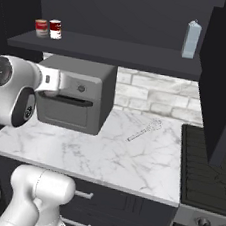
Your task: Pick the cans from the counter and place them in their designated side in the cabinet.
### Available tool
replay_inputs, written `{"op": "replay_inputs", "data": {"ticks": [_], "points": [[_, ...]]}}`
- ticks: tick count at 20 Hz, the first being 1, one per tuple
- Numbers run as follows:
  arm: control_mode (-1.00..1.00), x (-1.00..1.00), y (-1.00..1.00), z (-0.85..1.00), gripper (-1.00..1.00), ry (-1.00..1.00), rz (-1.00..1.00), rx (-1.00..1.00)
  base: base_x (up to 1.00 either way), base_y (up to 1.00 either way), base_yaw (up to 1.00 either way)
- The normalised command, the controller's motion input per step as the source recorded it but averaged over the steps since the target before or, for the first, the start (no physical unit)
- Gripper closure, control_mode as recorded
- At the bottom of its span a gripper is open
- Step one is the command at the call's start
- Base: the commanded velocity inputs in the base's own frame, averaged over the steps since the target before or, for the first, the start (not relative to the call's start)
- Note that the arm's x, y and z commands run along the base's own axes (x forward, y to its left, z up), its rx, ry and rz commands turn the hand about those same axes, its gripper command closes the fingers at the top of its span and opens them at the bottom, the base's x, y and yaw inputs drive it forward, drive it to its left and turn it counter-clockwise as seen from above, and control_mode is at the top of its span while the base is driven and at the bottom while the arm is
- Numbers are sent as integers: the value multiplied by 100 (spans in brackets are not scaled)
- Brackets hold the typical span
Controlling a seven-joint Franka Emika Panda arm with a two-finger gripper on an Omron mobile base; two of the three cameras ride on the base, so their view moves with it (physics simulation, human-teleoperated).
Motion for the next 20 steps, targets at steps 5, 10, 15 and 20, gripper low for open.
{"op": "replay_inputs", "data": {"ticks": [5,10,15,20], "points": [[-100,0,0,25,100,-1,1,0,0,0,0],[-100,0,0,27,100,0,1,0,0,0,0],[-100,0,0,27,100,-1,1,0,0,0,0],[-100,0,0,20,100,-1,0,0,0,0,0]]}}
